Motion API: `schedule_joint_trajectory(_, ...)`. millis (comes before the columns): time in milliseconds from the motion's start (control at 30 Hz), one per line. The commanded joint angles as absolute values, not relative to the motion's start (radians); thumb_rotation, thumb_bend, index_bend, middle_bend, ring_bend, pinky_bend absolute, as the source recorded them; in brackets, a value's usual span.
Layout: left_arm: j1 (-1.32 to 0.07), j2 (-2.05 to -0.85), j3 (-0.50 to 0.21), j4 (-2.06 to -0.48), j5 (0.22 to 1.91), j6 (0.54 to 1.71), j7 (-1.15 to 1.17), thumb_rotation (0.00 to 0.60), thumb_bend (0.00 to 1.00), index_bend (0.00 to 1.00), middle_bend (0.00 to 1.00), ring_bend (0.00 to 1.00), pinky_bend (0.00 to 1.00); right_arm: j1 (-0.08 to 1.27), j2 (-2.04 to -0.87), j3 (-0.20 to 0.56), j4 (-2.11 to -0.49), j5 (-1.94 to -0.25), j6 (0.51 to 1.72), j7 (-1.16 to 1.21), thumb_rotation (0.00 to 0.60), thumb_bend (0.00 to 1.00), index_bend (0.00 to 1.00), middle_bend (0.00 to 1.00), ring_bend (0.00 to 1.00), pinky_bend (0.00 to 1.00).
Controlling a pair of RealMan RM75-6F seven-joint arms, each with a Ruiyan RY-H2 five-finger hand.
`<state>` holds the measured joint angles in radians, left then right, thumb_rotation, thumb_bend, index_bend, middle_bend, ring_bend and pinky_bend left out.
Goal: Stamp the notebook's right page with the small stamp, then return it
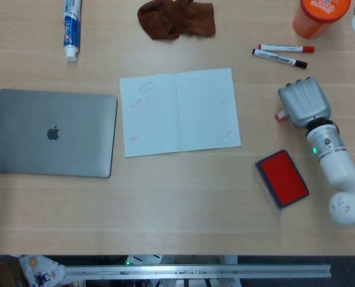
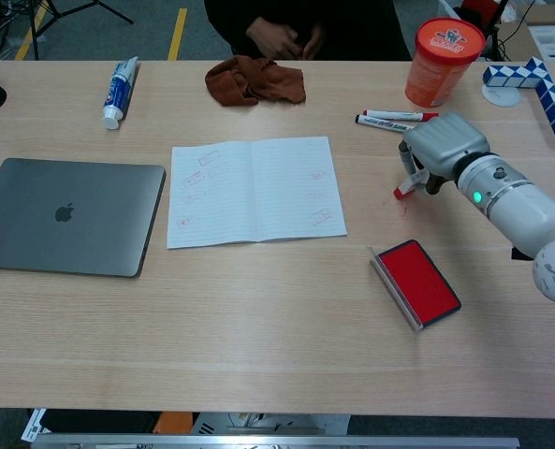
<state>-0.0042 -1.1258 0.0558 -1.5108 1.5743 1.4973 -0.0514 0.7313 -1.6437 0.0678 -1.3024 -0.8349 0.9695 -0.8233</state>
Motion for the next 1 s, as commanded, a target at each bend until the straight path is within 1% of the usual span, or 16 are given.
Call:
schedule_joint_trajectory(33,-0.004,-1.125,0.056,-1.511,1.574,1.496,-0.051,0.6,0.28,0.0,0.0,0.1,0.13,0.736,-1.644,0.072,-1.304,-0.818,0.961,-0.833,0.6,0.21,0.55,0.52,0.48,0.5)
schedule_joint_trajectory(333,-0.006,-1.121,0.058,-1.516,1.576,1.493,-0.051,0.6,0.28,0.0,0.0,0.1,0.13,0.741,-1.634,0.073,-1.321,-0.802,0.969,-0.848,0.6,0.21,0.51,0.5,0.47,0.48)
schedule_joint_trajectory(500,-0.006,-1.118,0.057,-1.52,1.576,1.495,-0.051,0.6,0.28,0.0,0.0,0.1,0.13,0.728,-1.593,0.067,-1.38,-0.821,0.998,-0.839,0.6,0.21,0.48,0.49,0.46,0.48)
schedule_joint_trajectory(600,-0.007,-1.117,0.054,-1.522,1.576,1.499,-0.053,0.6,0.28,0.0,0.0,0.1,0.13,0.712,-1.546,0.064,-1.447,-0.852,1.034,-0.822,0.6,0.21,0.46,0.48,0.46,0.47)
schedule_joint_trajectory(733,-0.008,-1.127,0.047,-1.517,1.582,1.511,-0.049,0.6,0.28,0.0,0.0,0.1,0.13,0.672,-1.461,0.062,-1.562,-0.924,1.118,-0.779,0.6,0.21,0.46,0.48,0.46,0.47)
schedule_joint_trajectory(867,-0.007,-1.146,0.037,-1.504,1.588,1.532,-0.047,0.6,0.28,0.0,0.0,0.1,0.13,0.604,-1.376,0.05,-1.662,-1.03,1.258,-0.733,0.6,0.23,0.46,0.48,0.46,0.47)
schedule_joint_trajectory(1000,-0.002,-1.162,0.03,-1.485,1.595,1.558,-0.06,0.6,0.28,0.0,0.0,0.1,0.13,0.517,-1.323,0.034,-1.712,-1.103,1.396,-0.683,0.6,0.23,0.46,0.48,0.46,0.47)
